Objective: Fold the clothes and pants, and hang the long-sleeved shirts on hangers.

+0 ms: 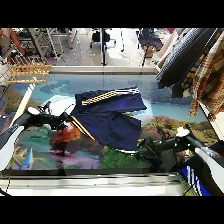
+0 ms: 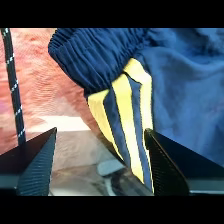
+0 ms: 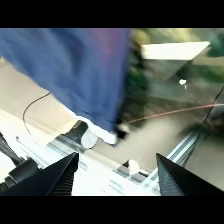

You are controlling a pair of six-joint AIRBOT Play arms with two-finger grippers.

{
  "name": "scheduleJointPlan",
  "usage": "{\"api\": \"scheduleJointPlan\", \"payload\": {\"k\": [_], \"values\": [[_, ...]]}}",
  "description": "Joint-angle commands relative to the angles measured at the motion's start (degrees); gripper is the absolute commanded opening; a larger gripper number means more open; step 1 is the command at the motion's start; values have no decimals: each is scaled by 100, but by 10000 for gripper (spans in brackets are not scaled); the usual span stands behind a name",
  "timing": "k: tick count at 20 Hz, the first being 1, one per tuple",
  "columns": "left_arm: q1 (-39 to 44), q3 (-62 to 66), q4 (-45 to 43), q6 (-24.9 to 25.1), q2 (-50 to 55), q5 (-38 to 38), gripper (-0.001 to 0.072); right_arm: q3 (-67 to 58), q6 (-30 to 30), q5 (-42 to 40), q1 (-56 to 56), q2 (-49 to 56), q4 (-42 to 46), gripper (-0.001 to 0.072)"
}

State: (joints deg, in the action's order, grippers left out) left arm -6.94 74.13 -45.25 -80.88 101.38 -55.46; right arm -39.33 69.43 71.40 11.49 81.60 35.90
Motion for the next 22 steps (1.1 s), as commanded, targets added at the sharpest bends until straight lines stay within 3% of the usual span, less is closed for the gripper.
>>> {"api": "scheduleJointPlan", "payload": {"k": [1,3,5,6,7,8,10,11,13,16,19,22], "values": [[79,4,-55,-197,205,181,576,920,-2,-758,-144,-190,-463,567],[79,4,-48,-302,264,330,535,999,26,-1263,-514,-190,-721,564],[79,4,55,-387,273,562,450,997,114,-1956,-999,-190,-1187,559],[79,4,181,-385,273,695,397,994,216,-2317,-1207,-190,-1397,470],[87,4,330,-382,273,796,308,992,216,-2662,-1386,-192,-1561,285],[92,4,435,-385,273,911,212,992,216,-2933,-1543,-192,-1692,190],[101,4,804,-385,273,1143,39,986,203,-3095,-1716,-199,-1781,48],[101,4,1062,-380,273,1200,4,986,177,-3073,-1733,-208,-1759,14],[98,4,1521,-284,264,1113,4,986,-24,-2927,-1718,-352,-1679,13],[17,11,1637,605,83,389,2,920,-485,-2719,-1707,-1176,-1038,12],[-227,79,1526,1314,-448,-946,1,282,-256,-1895,-1480,-2573,702,11],[-400,531,1460,1537,-1283,-2691,2,-1001,52,-1032,-1093,-4179,2343,11]]}}
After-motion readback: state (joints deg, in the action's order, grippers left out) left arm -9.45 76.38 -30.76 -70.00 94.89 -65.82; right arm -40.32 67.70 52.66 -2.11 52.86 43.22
